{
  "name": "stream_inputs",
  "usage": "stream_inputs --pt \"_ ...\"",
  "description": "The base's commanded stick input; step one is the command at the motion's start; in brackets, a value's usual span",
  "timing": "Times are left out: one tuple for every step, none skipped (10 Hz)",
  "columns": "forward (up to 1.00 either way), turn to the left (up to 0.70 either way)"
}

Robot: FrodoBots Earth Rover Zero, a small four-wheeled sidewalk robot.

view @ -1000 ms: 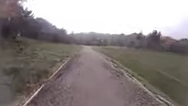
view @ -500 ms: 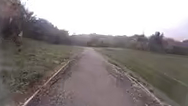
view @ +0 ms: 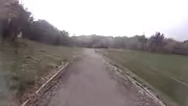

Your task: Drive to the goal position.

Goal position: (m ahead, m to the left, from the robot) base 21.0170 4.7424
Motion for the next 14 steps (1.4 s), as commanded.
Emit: stream_inputs --pt "0.45 0.00" --pt "0.45 0.00" --pt "0.45 0.00" --pt "0.45 0.00" --pt "0.45 0.00" --pt "0.45 0.00" --pt "0.45 0.00" --pt "0.45 0.00" --pt "0.45 0.00" --pt "0.45 0.00" --pt "0.45 0.00" --pt "0.45 0.00" --pt "0.45 0.00" --pt "0.45 0.00"
